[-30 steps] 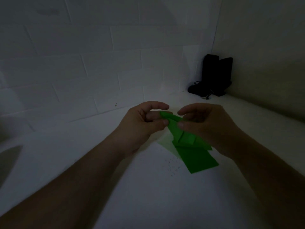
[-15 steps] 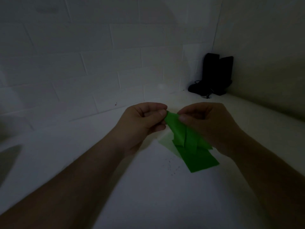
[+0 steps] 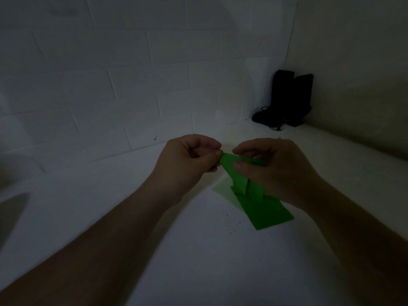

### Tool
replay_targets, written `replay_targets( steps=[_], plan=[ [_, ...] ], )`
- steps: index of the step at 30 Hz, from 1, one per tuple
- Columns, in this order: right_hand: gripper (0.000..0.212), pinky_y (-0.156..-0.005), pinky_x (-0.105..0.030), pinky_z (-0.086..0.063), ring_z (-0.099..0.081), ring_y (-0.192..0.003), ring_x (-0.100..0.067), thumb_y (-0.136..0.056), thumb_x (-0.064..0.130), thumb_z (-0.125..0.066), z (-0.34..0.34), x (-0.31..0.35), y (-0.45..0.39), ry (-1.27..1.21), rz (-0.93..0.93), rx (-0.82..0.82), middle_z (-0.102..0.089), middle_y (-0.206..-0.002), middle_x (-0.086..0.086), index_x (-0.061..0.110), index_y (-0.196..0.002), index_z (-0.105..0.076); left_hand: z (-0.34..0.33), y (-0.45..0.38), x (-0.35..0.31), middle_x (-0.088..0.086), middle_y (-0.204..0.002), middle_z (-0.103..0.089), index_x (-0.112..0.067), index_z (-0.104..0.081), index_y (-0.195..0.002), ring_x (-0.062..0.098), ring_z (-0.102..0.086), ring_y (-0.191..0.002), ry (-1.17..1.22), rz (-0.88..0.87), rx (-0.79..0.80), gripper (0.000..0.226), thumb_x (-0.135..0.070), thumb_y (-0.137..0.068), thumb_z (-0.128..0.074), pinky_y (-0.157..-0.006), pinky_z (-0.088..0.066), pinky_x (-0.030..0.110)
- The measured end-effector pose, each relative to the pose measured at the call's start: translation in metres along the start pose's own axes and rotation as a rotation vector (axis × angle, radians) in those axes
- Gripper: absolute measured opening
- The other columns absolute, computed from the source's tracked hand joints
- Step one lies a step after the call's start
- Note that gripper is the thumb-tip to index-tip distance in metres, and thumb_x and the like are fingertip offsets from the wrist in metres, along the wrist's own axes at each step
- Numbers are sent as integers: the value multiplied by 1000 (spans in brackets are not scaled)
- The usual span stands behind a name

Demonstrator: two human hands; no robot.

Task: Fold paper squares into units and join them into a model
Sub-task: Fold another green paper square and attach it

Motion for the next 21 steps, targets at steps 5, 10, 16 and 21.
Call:
replay_targets(
  steps=[5,10,16,21],
  plan=[
    [22,-64,-12,-55,-71,-74,0,-77,13,-85,2,-6,-2,-155,-86,-13,-74,-82,20,29,-90,-77,-1,0,-2,12,-81,-76,-13,-74,-93,20,-72,-76,44,-11,-9,14,0,-92,-70,-74,-61,31],
    [21,-66,-28,-62,-75,-76,-13,-77,6,-84,3,-20,-3,-351,-233,-18,-78,-84,6,24,-87,-79,-5,1,-2,8,-81,-74,-12,-74,-98,18,-70,-79,115,8,45,13,-2,-93,-68,-79,-60,31],
    [21,-69,-35,-63,-76,-75,-20,-79,1,-82,-1,-21,-1,-417,-264,8,-78,-83,-1,17,-92,-78,-16,5,-3,24,-84,-67,-16,-75,-104,27,-69,-82,156,1,148,29,-12,-75,-77,-81,-61,34],
    [20,-61,-26,-60,-75,-70,-16,-81,2,-80,3,-22,-3,-435,-268,-11,-77,-79,2,18,-92,-78,-15,5,5,8,-69,-66,-12,-73,-98,18,-70,-72,199,101,100,21,3,-83,-73,-76,-62,29]
  ],
)
Point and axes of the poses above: each hand's wrist, its own y-axis away from the middle knuckle, its own z-axis out of the back of the hand, x = y × z, the point moved 9 cm from there along -y, towards the middle knuckle
